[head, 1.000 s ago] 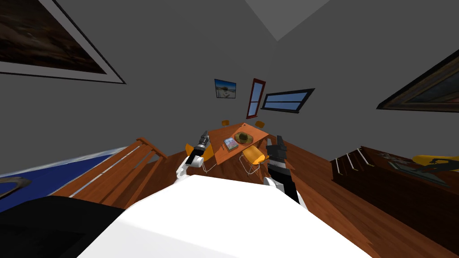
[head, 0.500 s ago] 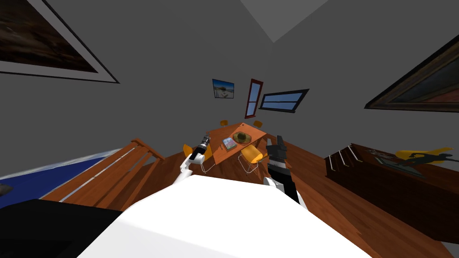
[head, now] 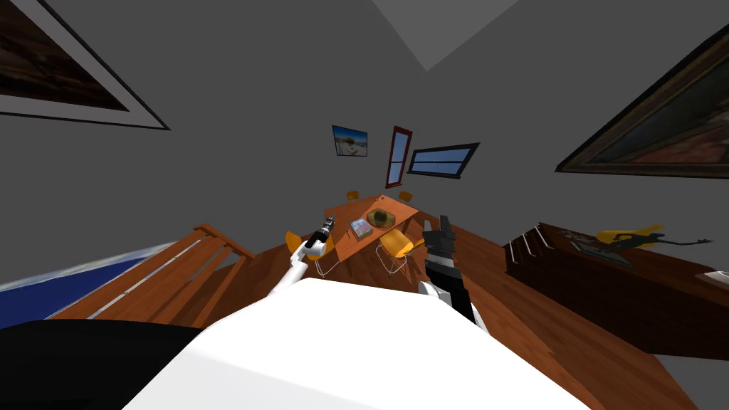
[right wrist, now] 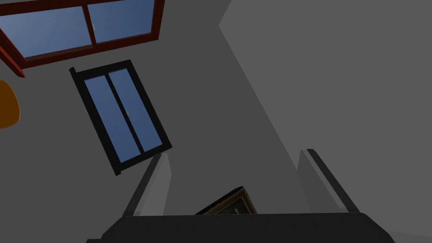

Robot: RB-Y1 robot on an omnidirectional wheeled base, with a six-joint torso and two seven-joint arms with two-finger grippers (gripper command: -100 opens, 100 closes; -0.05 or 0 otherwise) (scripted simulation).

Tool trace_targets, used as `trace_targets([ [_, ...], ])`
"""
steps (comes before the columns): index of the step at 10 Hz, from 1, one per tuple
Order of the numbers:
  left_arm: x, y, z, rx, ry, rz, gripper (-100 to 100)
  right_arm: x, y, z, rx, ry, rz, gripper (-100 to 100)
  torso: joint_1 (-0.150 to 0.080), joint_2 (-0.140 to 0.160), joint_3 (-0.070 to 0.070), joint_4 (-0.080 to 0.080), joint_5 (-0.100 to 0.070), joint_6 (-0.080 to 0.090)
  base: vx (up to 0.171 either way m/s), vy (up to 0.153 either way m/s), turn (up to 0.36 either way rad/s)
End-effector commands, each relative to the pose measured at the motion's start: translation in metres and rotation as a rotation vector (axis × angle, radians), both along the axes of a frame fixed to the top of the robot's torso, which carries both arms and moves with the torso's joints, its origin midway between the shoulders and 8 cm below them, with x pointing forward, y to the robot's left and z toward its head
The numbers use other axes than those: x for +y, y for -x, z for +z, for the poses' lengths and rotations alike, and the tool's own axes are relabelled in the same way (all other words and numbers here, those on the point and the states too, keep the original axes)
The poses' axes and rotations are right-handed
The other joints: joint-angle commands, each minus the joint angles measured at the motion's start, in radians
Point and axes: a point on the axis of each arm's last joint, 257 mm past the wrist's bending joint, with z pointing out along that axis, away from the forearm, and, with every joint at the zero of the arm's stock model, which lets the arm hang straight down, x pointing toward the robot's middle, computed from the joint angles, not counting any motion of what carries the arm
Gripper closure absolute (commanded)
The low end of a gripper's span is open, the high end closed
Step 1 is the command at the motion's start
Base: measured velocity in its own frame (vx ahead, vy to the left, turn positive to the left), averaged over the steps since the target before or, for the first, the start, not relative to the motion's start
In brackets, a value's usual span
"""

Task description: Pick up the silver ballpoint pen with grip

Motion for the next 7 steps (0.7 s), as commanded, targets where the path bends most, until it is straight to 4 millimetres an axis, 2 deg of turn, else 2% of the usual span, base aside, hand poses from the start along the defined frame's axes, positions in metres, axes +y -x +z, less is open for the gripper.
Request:
trace_targets([
  [1, 0.009, -0.005, -0.023, 0.075, -0.019, 0.011, -100, 0.0, 0.0, 0.0, 0.0, 0.0, 0.0, 0, 0.0, 0.0, 0.0, 0.0, 0.0, 0.0, 0.004, -0.028, -0.097],
  [2, 0.01, -0.004, -0.027, 0.085, -0.019, 0.013, -100, 0.0, 0.0, 0.0, 0.0, 0.0, 0.0, 0, 0.0, 0.0, 0.0, 0.0, 0.0, 0.0, 0.004, -0.02, -0.045],
  [3, 0.017, -0.008, -0.046, 0.145, -0.038, 0.023, -100, 0.0, 0.0, 0.0, 0.0, 0.0, 0.0, 0, 0.0, 0.0, 0.0, 0.0, 0.0, 0.0, 0.005, -0.025, -0.118],
  [4, 0.018, -0.008, -0.047, 0.149, -0.038, 0.024, -100, 0.0, 0.0, 0.0, 0.0, 0.0, 0.0, 0, 0.0, 0.0, 0.0, 0.0, 0.0, 0.0, 0.005, -0.018, -0.05],
  [5, 0.025, -0.011, -0.064, 0.207, -0.059, 0.032, -100, 0.0, 0.0, 0.0, 0.0, 0.0, 0.0, 0, 0.001, 0.0, 0.0, 0.0, 0.0, 0.0, 0.009, -0.023, -0.089],
  [6, 0.031, -0.015, -0.073, 0.241, -0.083, 0.036, -100, 0.0, 0.0, 0.0, 0.0, 0.0, 0.0, 0, 0.001, -0.001, 0.0, 0.0, 0.0, 0.0, 0.017, -0.035, -0.229],
  [7, 0.037, -0.01, -0.089, 0.281, -0.082, 0.048, -100, 0.0, 0.0, 0.0, 0.0, 0.0, 0.0, 0, 0.0, -0.001, -0.001, 0.0, 0.0, 0.001, 0.019, -0.021, -0.076],
])
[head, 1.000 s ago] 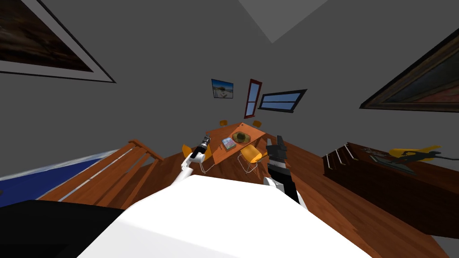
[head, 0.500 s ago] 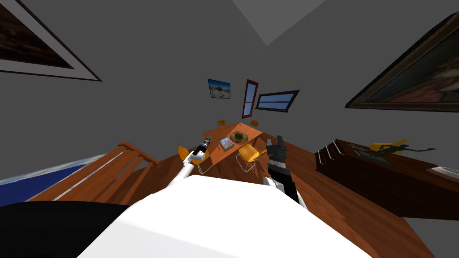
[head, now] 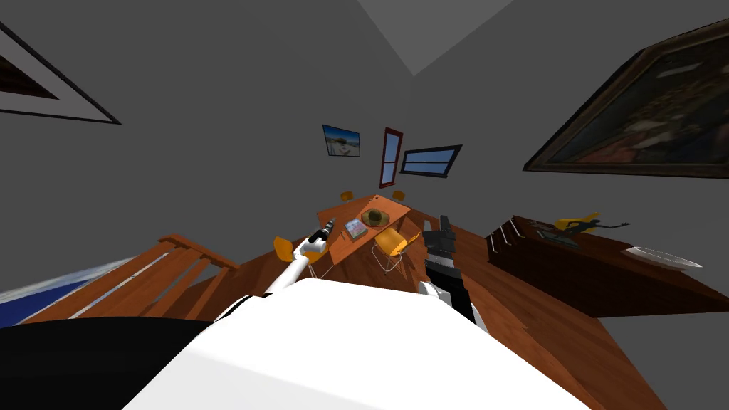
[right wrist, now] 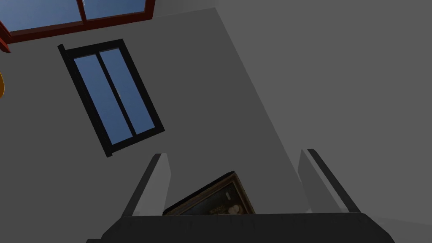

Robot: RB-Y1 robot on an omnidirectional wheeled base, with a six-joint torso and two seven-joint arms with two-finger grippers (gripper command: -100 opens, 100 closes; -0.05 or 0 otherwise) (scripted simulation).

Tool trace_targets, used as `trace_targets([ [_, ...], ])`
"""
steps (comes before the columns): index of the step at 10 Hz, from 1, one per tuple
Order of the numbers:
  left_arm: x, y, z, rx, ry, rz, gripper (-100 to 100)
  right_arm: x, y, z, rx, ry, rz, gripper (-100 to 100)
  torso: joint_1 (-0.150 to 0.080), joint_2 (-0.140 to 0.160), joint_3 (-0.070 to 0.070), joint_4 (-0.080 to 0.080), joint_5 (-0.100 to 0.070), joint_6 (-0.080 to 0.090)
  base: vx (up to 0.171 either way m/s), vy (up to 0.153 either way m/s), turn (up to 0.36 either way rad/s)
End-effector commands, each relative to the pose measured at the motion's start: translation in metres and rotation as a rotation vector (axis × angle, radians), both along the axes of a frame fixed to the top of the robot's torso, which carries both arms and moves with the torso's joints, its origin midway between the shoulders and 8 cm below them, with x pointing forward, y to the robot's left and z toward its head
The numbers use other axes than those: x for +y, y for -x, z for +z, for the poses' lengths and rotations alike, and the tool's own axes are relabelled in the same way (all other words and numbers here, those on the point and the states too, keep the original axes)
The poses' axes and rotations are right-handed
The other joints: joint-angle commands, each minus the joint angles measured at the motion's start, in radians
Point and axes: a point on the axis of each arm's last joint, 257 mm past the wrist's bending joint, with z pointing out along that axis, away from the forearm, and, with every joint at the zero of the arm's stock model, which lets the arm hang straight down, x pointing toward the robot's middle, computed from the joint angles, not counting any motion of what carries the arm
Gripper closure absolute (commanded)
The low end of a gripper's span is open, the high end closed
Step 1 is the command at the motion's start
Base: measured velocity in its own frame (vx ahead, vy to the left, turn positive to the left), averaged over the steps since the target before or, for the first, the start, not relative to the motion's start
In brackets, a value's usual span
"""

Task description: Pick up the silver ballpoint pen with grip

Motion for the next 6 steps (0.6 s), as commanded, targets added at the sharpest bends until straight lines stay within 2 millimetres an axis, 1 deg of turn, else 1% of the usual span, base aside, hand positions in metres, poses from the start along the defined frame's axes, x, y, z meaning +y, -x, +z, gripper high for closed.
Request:
trace_targets([
  [1, 0.013, 0.005, -0.026, 0.084, -0.031, 0.016, -100, 0.0, 0.0, 0.0, 0.0, 0.0, 0.0, 0, 0.0, 0.0, 0.0, 0.0, 0.0, 0.0, 0.027, -0.023, -0.126],
  [2, 0.014, 0.007, -0.03, 0.096, -0.03, 0.019, -100, 0.0, 0.0, 0.0, 0.0, 0.0, 0.0, 0, 0.0, 0.0, 0.0, 0.0, 0.0, 0.0, 0.021, -0.017, -0.066],
  [4, 0.032, 0.011, -0.06, 0.205, -0.084, 0.035, -100, 0.0, 0.0, 0.0, 0.0, 0.0, 0.0, 0, 0.0, 0.0, 0.0, 0.0, 0.0, 0.0, 0.029, -0.022, -0.192],
  [5, 0.037, 0.017, -0.071, 0.234, -0.083, 0.045, -100, 0.0, 0.0, 0.0, 0.0, 0.0, 0.0, 0, 0.0, -0.001, 0.0, 0.0, 0.0, 0.0, 0.032, -0.016, -0.072],
  [6, 0.043, 0.018, -0.08, 0.278, -0.11, 0.047, -100, 0.0, 0.0, 0.0, 0.0, 0.0, 0.0, 0, 0.001, 0.0, 0.0, 0.0, 0.0, 0.0, 0.028, -0.021, -0.169],
])
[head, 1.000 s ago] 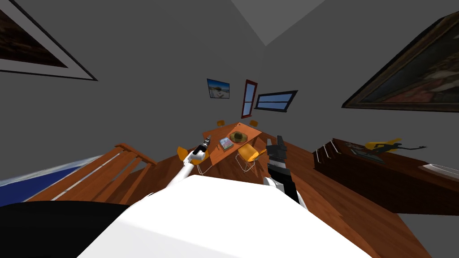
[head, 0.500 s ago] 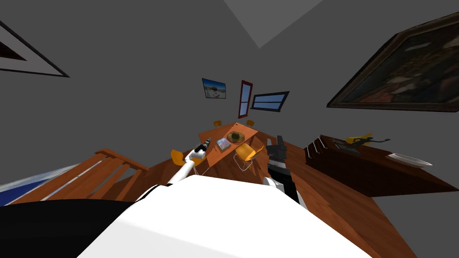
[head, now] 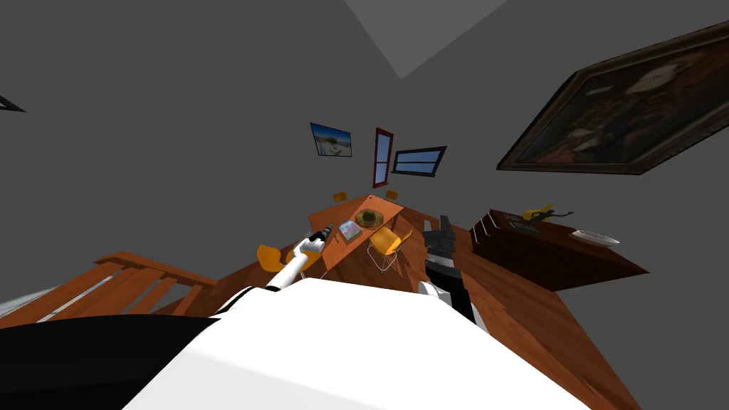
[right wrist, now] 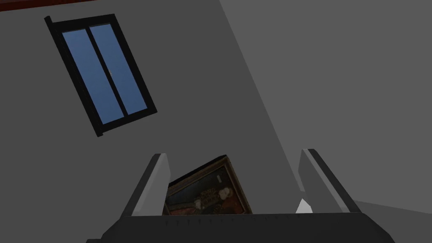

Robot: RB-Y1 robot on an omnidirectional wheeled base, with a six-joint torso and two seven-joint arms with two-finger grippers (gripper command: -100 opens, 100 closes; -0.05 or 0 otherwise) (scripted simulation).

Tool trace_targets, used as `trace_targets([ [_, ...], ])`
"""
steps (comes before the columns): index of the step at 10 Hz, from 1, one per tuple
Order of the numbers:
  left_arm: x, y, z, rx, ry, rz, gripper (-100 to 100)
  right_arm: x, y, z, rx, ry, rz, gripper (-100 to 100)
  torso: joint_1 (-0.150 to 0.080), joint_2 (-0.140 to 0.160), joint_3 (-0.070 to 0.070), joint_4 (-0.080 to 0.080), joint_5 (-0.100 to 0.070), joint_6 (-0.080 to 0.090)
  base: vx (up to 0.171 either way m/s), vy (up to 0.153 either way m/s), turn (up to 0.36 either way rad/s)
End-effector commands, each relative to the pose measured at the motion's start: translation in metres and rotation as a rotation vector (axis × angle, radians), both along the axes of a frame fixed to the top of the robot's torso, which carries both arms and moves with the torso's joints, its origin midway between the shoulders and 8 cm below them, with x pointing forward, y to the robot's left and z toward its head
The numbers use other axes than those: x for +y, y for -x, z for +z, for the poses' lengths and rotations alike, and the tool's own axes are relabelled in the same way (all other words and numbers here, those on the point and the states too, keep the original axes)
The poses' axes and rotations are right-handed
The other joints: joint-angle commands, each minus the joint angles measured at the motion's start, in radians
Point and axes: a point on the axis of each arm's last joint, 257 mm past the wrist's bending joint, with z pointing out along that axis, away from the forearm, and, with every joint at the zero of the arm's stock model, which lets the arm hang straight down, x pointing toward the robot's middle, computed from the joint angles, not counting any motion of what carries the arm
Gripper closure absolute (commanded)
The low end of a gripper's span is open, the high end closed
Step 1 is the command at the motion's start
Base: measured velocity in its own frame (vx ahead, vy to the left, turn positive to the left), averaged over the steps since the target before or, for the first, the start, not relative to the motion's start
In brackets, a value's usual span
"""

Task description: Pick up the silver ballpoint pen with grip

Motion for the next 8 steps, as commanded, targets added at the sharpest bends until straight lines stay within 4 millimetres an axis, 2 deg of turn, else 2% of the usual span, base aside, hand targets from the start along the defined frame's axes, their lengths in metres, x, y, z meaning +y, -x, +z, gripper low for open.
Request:
trace_targets([
  [1, 0.008, 0.008, -0.019, 0.056, -0.014, 0.014, -100, 0.0, 0.0, 0.0, 0.0, 0.0, 0.0, 0, 0.0, 0.0, 0.0, 0.0, 0.0, 0.0, 0.022, -0.014, -0.081],
  [2, 0.008, 0.008, -0.019, 0.056, -0.014, 0.014, -100, 0.0, 0.0, 0.0, 0.0, 0.0, 0.0, 0, 0.0, 0.001, 0.0, 0.0, 0.0, -0.001, 0.009, -0.006, 0.02],
  [3, 0.016, 0.013, -0.031, 0.11, -0.041, 0.018, -100, 0.0, 0.0, 0.0, 0.0, 0.0, 0.0, 0, 0.001, 0.001, 0.001, 0.0, 0.0, -0.001, 0.016, -0.01, -0.174],
  [6, 0.028, 0.024, -0.05, 0.181, -0.066, 0.03, -100, 0.0, 0.0, 0.0, 0.0, 0.0, 0.0, 0, 0.0, 0.0, 0.0, 0.0, 0.0, 0.0, 0.032, -0.01, -0.112],
  [8, 0.042, 0.041, -0.072, 0.262, -0.091, 0.046, -100, 0.0, 0.0, 0.0, 0.0, 0.0, 0.0, 0, 0.0, 0.0, 0.0, 0.0, 0.0, 0.0, 0.031, -0.01, -0.133],
])
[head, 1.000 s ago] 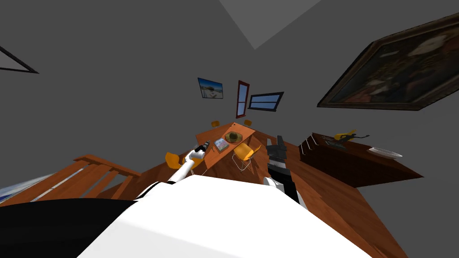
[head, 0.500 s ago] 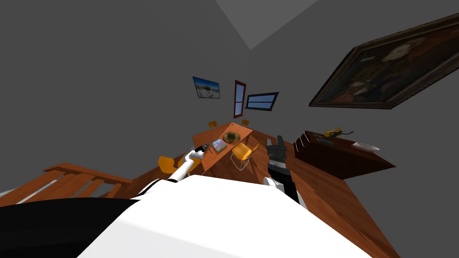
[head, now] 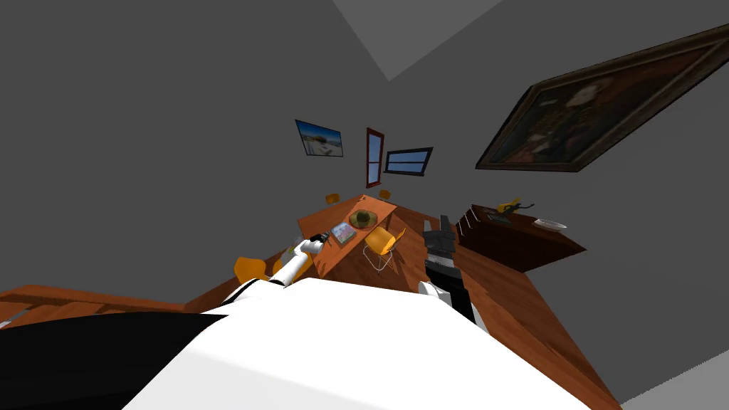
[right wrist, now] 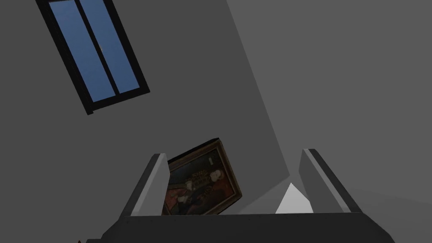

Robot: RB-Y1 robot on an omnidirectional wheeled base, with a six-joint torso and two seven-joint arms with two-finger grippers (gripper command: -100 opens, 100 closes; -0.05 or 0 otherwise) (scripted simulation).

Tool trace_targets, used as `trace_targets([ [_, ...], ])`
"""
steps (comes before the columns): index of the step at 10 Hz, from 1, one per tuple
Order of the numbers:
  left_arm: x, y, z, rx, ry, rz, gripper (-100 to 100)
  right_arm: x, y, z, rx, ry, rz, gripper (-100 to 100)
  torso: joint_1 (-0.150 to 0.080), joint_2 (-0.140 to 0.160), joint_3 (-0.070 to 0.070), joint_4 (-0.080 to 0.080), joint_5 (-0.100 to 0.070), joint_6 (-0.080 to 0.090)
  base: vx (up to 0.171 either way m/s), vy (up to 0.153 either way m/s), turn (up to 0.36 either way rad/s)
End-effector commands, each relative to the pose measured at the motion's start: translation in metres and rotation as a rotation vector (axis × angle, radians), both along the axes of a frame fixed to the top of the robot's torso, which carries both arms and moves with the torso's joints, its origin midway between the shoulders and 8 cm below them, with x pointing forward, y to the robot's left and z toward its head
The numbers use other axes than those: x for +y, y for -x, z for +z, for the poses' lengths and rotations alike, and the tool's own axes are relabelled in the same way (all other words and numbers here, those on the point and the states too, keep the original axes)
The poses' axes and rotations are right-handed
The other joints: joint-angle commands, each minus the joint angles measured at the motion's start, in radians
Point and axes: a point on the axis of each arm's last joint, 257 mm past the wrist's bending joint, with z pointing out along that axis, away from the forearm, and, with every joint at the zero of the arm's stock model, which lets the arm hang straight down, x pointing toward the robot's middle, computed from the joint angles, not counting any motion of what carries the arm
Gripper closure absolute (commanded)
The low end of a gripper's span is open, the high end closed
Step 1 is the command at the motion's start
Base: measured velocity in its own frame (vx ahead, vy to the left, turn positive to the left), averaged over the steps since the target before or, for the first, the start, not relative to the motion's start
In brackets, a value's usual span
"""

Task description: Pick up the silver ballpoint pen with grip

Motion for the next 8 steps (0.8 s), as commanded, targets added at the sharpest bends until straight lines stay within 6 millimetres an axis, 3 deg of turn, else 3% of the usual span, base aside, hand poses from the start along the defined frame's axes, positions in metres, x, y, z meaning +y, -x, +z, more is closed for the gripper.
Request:
trace_targets([
  [1, 0.015, 0.019, -0.019, 0.084, -0.028, 0.015, -100, 0.0, 0.0, 0.0, 0.0, 0.0, 0.0, 0, 0.0, 0.0, 0.0, 0.0, 0.0, 0.0, 0.034, -0.017, -0.149],
  [8, 0.048, 0.06, -0.052, 0.265, -0.092, 0.04, -100, 0.0, 0.0, 0.0, 0.0, 0.0, 0.0, 0, 0.0, 0.0, 0.0, 0.0, 0.0, 0.0, 0.031, -0.003, -0.112],
])
